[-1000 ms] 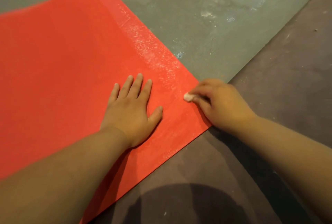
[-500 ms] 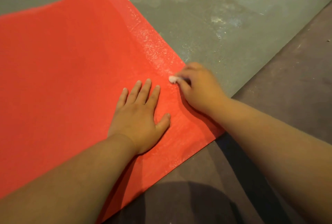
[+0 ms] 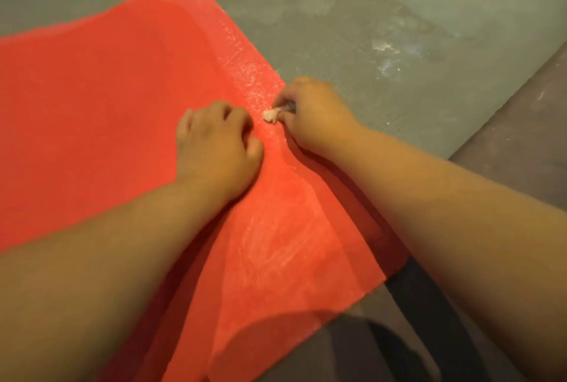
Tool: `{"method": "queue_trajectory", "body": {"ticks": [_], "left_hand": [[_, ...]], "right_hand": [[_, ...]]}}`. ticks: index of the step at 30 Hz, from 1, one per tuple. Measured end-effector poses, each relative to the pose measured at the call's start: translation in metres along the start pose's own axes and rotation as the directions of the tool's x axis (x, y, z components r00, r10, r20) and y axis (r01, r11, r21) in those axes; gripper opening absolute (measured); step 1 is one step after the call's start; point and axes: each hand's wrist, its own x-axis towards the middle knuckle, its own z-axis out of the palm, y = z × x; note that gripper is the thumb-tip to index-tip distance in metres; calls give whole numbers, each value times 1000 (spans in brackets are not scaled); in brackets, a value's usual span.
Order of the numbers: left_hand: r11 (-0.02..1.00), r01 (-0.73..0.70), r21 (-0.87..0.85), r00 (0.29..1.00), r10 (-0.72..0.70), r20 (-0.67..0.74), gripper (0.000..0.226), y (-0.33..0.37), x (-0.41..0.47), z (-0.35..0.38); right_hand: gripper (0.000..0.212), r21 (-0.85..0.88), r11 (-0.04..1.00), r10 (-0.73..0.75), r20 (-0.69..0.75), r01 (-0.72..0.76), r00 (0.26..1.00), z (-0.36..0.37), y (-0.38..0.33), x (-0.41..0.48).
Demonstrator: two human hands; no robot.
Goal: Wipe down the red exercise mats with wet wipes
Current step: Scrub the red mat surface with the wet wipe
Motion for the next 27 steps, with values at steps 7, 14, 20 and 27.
{"method": "queue_trajectory", "body": {"ticks": [7,14,20,27], "left_hand": [[1000,-4,28,998,3,64,53,-46,81,9],[1000,2,-23,993,1,114,57,-47,71,10],[999,34,14,989,-35,144,67,-48,74,11],[994,49,94,969,-70,238,68,-40,78,4]], "right_hand": [[17,201,979,-56,109,33,992,-19,-1,-57],[9,260,960,63,166,-105,984,-26,-8,-58],[9,247,958,122,103,-144,987,-3,-19,52],[14,329,940,19,211,-89,977,-26,-14,-11]]}}
